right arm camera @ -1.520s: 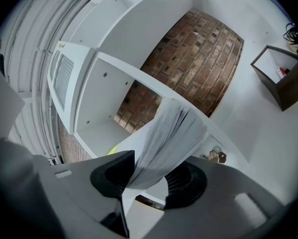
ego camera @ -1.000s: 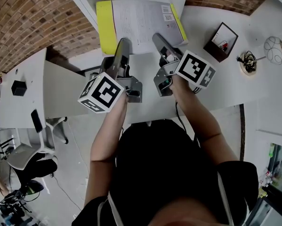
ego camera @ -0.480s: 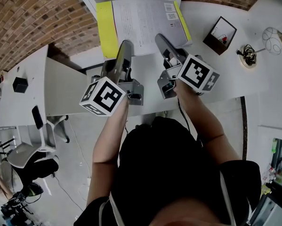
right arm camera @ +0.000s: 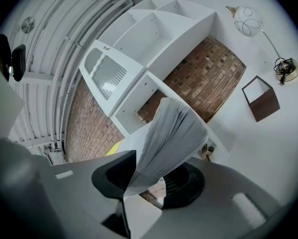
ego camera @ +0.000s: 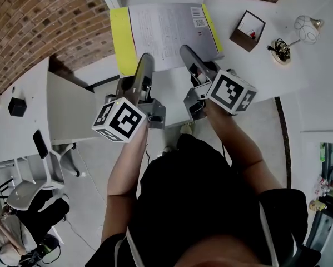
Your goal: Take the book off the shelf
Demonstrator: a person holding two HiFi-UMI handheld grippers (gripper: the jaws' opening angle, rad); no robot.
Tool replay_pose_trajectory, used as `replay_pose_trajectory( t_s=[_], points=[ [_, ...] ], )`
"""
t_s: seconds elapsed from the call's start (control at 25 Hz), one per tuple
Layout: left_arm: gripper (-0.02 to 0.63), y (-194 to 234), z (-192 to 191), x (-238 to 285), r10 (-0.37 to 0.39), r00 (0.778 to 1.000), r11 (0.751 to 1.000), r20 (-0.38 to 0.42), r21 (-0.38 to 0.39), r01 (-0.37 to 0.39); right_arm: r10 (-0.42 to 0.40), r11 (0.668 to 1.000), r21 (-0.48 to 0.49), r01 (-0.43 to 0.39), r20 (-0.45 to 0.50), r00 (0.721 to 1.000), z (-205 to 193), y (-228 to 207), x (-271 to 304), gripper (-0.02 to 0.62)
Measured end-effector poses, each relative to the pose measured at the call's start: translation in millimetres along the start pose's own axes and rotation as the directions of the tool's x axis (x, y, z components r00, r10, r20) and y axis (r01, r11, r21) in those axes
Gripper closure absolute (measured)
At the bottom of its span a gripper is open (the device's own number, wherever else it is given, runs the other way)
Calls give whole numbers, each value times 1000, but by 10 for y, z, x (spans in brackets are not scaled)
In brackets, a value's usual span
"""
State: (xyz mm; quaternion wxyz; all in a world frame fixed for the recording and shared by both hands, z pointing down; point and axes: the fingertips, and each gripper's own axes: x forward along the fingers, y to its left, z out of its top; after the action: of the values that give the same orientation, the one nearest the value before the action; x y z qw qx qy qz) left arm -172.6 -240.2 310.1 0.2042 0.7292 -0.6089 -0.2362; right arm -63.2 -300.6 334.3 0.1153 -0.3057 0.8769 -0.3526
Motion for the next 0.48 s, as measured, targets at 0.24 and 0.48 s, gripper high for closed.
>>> replay_pose_trajectory(
  t_s=[0.24,0.48],
  points=[
    [517,-53,-169,-304,-17,999,1000,-34,-1,17,-22,1000,9,22,-1,1000,-241,54,-294,437],
    [512,-59,-305,-525,-32,997,999,-67,-14,31,-49,999,-8,49,-3,999,-405,111,-499,436]
  ],
)
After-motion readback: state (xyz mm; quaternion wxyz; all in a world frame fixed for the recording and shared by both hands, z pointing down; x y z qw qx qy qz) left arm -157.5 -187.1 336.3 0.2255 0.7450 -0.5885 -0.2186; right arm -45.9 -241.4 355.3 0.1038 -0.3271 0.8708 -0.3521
